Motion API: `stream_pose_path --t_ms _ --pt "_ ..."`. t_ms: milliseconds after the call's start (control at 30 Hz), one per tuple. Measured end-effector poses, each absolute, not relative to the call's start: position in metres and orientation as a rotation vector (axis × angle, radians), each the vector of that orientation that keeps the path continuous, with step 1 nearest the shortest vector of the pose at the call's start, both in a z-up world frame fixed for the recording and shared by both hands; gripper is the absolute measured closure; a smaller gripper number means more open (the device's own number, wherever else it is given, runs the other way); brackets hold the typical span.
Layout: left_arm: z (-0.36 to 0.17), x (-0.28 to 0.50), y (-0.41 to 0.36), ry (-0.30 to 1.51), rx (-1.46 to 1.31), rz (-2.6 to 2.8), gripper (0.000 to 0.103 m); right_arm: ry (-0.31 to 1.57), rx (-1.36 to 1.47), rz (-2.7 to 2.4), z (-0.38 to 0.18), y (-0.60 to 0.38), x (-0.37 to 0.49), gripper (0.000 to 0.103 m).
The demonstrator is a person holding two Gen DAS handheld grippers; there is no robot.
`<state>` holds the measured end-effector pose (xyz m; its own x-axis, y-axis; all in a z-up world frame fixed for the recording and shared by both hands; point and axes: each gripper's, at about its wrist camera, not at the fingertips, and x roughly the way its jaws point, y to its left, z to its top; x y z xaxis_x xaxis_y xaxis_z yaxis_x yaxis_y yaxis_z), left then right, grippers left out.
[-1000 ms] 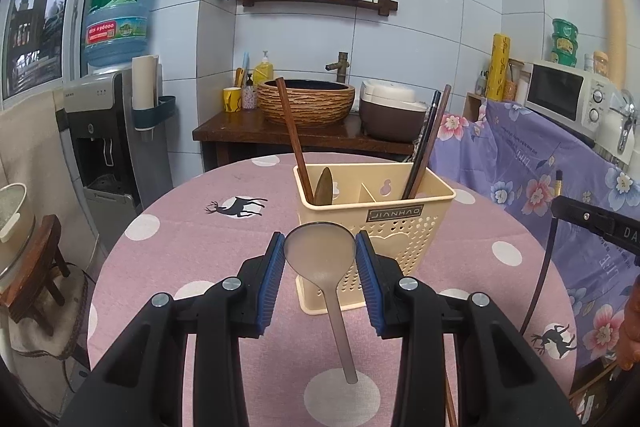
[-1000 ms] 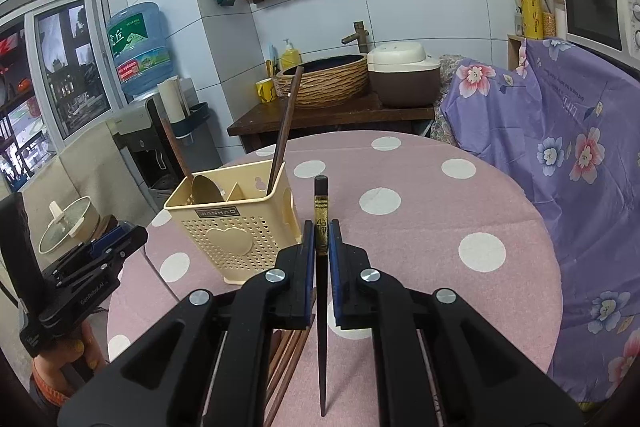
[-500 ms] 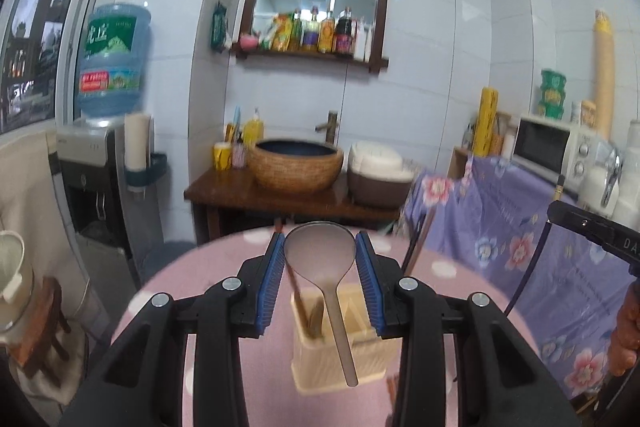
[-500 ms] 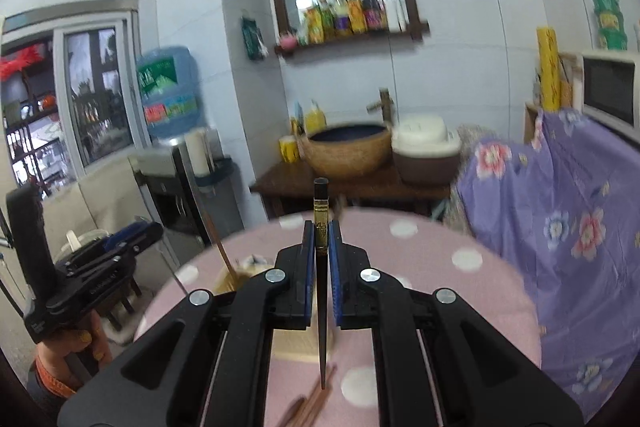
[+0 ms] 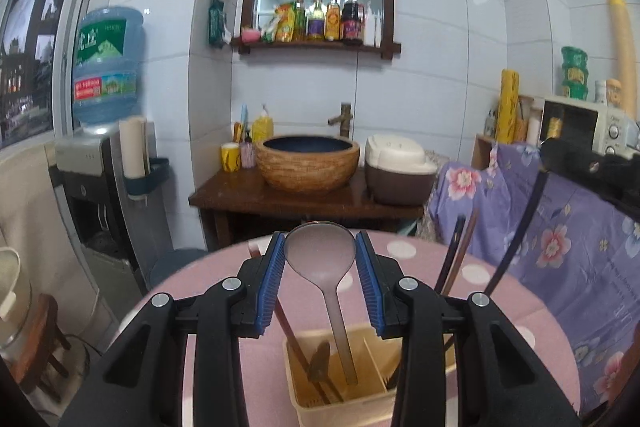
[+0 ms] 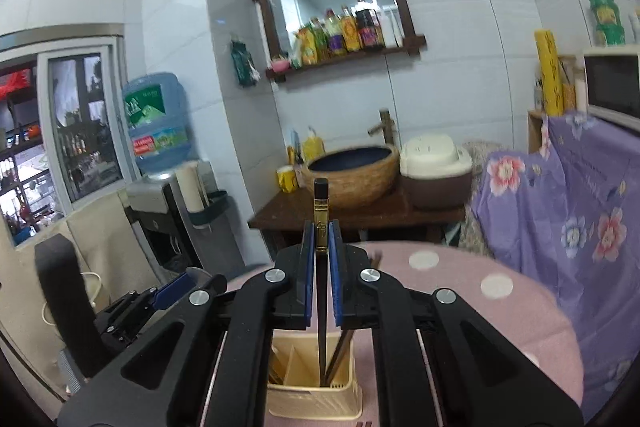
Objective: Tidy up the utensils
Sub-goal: 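Lift and carry the spoon with the left tool while the right carries the chopstick to the caddy, then open both tools to drop the spoon and black chopstick into the caddy, then move both open tools back over the remaining utensils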
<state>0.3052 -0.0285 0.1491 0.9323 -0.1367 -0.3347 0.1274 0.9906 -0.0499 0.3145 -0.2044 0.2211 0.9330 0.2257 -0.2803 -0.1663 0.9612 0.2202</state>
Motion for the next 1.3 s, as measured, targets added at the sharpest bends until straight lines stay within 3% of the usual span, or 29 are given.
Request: stream_pose_path --t_ms 300,767,900,933,1000,1033,1167,1300 --pt "0.105 0.307 -0.033 0.43 -0.006 -0.157 0.067 0.421 0.203 0.202 0.161 -0.2 0.332 0.095" --pt "0.085 0.308 -0.038 0.47 0.017 -0.165 0.066 0.41 0.205 0.213 0.156 -0.206 0.329 0.095" --pt "0.088 0.302 -0.037 0.46 0.013 -0.168 0.052 0.414 0.203 0.223 0.156 -0.207 0.326 0.094" --pt "0.089 0.298 -0.035 0.451 0.011 -0.166 0.045 0.413 0.205 0.222 0.156 -0.209 0.324 0.09" --pt "0.093 0.287 -0.032 0.435 0.005 -0.166 0.037 0.408 0.212 0.22 0.156 -0.214 0.318 0.072" --pt "0.094 0.281 -0.029 0.428 -0.004 -0.166 0.033 0.401 0.224 0.221 0.156 -0.218 0.312 0.055" --pt "0.088 0.254 -0.02 0.438 -0.025 -0.169 0.029 0.403 0.183 0.199 0.149 -0.223 0.283 0.052" --pt "0.068 0.23 -0.013 0.483 -0.028 -0.15 0.029 0.545 0.137 0.153 0.111 -0.227 0.261 0.052"
